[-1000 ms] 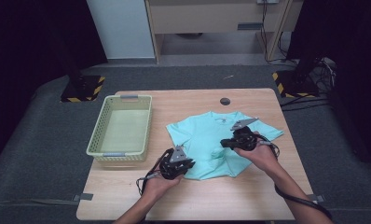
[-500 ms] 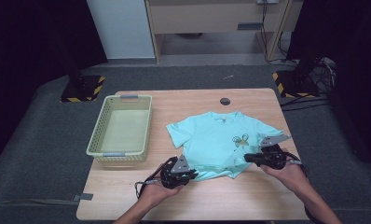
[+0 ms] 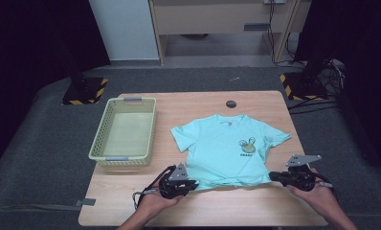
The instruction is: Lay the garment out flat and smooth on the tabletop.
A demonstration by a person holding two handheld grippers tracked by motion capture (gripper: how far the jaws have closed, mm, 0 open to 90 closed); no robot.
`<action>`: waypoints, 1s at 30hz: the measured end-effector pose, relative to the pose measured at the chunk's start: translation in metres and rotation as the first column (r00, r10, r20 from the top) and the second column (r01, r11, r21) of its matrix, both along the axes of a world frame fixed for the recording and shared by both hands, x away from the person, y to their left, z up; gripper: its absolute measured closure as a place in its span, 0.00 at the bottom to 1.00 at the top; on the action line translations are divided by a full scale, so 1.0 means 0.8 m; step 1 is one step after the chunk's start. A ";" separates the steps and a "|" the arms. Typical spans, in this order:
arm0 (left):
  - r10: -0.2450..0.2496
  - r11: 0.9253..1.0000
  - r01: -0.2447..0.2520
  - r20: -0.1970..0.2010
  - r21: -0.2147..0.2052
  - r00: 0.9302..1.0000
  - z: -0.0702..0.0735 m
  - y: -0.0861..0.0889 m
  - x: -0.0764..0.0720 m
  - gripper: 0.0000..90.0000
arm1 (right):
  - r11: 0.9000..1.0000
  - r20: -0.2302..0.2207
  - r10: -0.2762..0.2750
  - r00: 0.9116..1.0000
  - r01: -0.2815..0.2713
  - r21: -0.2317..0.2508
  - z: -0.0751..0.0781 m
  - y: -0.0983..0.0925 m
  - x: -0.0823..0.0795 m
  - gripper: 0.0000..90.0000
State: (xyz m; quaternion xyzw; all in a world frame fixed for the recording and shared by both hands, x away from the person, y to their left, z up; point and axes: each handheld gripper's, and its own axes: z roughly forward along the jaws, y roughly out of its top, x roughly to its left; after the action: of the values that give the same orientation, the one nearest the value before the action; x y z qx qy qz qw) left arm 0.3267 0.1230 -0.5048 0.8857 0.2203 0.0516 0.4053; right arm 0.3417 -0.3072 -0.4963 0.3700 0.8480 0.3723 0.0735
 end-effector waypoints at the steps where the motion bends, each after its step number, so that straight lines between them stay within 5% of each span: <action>1: 0.006 1.000 -0.006 -0.008 -0.008 1.000 -0.001 0.000 -0.002 0.90 | 1.000 -0.002 -0.001 1.000 0.001 -0.006 -0.001 -0.001 -0.004 0.94; 8: 0.016 1.000 -0.016 -0.021 0.004 1.000 -0.005 0.000 -0.004 0.84 | 0.999 0.013 -0.046 0.999 0.046 -0.015 0.005 -0.003 -0.010 0.72; 12: 0.015 1.000 -0.015 -0.020 0.005 1.000 -0.007 -0.001 -0.005 0.83 | 0.996 0.011 -0.091 0.996 0.091 -0.024 0.007 0.002 0.000 0.67; 16: 0.015 1.000 -0.015 -0.018 0.009 1.000 -0.007 0.000 -0.006 0.83 | 0.991 -0.004 -0.108 0.994 0.108 -0.085 -0.001 0.012 0.007 0.63; 30: 0.053 0.998 -0.053 -0.027 -0.013 0.998 -0.007 -0.002 -0.009 0.68 | 0.983 -0.044 -0.110 0.993 0.102 -0.155 -0.013 0.018 -0.027 0.56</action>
State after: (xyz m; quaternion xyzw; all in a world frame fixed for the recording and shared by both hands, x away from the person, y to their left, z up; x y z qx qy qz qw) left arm 0.3191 0.1211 -0.5106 0.8774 0.2495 0.0489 0.4068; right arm 0.3204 -0.2926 -0.5064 0.4176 0.8547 0.2921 0.0992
